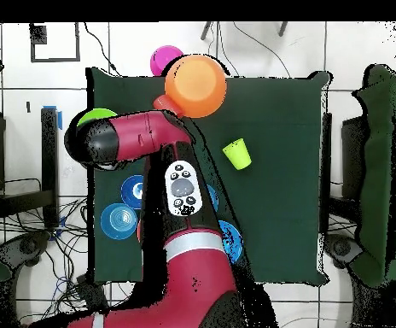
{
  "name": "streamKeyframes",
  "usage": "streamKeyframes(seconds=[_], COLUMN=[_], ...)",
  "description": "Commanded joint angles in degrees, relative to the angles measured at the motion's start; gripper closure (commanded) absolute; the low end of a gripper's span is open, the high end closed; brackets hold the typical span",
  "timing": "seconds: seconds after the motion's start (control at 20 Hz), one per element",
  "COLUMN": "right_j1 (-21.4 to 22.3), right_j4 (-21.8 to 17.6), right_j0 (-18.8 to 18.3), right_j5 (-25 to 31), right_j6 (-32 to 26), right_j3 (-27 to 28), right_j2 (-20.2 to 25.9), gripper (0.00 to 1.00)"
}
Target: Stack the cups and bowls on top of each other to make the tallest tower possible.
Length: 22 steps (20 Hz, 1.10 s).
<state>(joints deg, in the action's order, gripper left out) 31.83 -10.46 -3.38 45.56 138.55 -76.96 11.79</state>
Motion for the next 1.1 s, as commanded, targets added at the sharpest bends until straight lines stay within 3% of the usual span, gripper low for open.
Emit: streamKeyframes(seconds=[0.05, 0.35, 0.4, 0.55, 0.85, 1.1], right_j1=[-2.81, -6.83, -7.2, -8.89, -16.49, -19.64], right_j4=[0.95, -0.73, -0.99, -3.21, -5.96, -7.98], right_j0=[-1.32, -3.48, -3.55, -2.97, -3.42, -3.37], right_j5=[8.14, 10.54, 11.17, 15.3, 24.8, 25.86], right_j6=[1.1, -4.91, -5.24, -7.84, -13.75, -13.86], right_j3=[11.25, 19.48, 20.38, 25.31, 42.67, 49.99], right_j2=[0.32, 2.22, 2.22, 1.71, 3.55, 3.44], gripper=[0.0, 0.0, 1.0, 1.0, 1.0, 1.0])
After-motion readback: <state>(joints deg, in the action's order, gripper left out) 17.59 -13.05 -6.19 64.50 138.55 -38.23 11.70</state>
